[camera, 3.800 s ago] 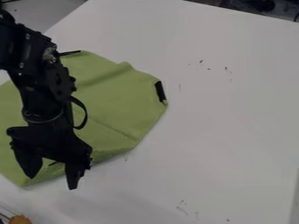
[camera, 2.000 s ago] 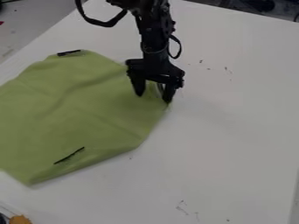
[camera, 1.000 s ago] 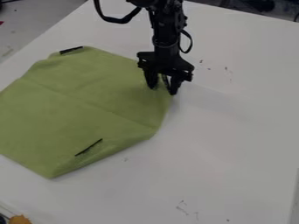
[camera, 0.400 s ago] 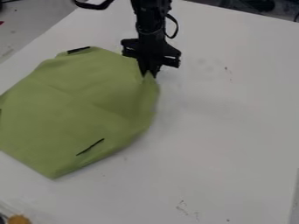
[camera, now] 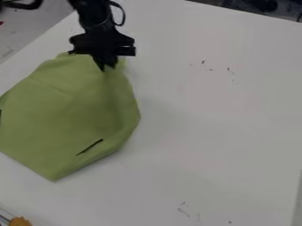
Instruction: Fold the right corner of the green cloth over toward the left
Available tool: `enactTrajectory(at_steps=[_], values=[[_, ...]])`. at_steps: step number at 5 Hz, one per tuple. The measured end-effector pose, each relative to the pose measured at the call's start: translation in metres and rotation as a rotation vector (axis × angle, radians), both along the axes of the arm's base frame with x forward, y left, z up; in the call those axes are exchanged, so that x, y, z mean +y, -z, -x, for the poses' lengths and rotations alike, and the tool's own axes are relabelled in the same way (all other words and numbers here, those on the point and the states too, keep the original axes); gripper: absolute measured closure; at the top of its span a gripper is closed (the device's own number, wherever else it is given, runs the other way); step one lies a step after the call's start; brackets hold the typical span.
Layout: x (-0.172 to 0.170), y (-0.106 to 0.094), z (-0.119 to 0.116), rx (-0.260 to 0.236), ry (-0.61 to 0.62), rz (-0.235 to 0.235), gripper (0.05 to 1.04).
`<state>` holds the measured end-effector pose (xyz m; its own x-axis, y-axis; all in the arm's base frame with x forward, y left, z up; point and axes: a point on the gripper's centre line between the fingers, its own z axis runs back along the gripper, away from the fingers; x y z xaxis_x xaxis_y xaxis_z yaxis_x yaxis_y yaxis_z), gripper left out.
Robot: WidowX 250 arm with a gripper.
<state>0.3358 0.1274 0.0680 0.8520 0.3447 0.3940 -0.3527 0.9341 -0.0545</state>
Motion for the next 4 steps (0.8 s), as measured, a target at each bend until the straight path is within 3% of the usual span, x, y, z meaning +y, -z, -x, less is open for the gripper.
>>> enactTrajectory(at_steps=[1, 2, 3, 4], values=[[0.025, 0.019, 0.034, -0.026, -0.101, 0.091, 1.017], [0.041, 0.035, 0.062, -0.048, -0.173, 0.142, 1.001], [0.044, 0.043, 0.077, -0.024, -0.176, 0.141, 0.831], [0.046, 0.030, 0.091, 0.022, -0.191, 0.061, 0.559]])
